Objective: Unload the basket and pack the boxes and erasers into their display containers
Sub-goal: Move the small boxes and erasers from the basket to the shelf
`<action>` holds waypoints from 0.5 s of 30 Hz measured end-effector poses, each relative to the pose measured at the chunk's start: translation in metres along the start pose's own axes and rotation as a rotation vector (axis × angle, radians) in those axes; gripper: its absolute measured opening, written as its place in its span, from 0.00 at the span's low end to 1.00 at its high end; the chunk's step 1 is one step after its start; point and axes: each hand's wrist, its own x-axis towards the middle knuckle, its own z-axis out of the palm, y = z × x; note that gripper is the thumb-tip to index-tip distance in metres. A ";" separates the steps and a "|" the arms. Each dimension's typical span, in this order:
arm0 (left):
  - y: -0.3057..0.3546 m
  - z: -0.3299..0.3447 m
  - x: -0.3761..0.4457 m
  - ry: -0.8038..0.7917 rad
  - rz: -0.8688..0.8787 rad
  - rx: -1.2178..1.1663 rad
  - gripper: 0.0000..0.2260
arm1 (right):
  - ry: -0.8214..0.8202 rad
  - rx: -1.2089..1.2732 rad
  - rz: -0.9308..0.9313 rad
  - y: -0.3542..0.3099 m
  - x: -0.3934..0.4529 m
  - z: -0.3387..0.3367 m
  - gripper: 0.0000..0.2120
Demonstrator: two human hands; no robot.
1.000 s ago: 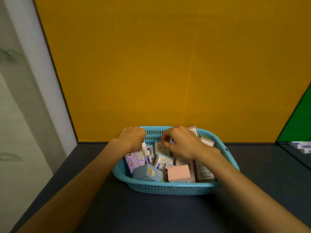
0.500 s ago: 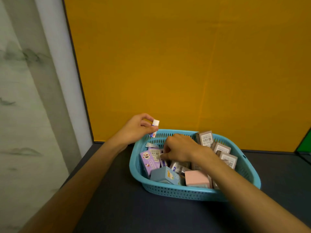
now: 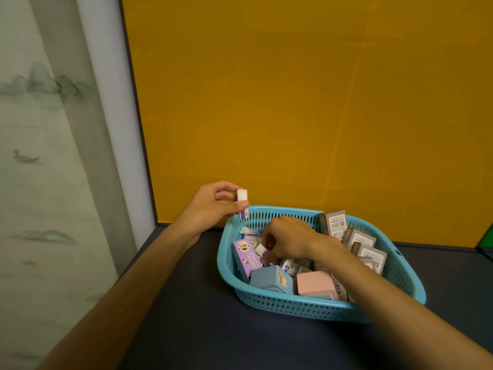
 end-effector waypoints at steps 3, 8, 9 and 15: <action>-0.001 0.000 -0.001 0.008 -0.029 -0.069 0.14 | 0.012 0.098 0.006 0.002 0.002 0.001 0.13; -0.004 0.001 -0.005 -0.025 -0.050 -0.023 0.15 | 0.133 0.299 0.024 0.001 -0.010 -0.011 0.09; -0.003 0.002 -0.005 -0.044 -0.048 -0.001 0.15 | 0.159 0.324 0.021 0.001 -0.015 -0.015 0.08; 0.016 0.026 -0.012 -0.165 -0.029 -0.009 0.10 | 0.311 0.307 0.083 0.014 -0.067 -0.032 0.10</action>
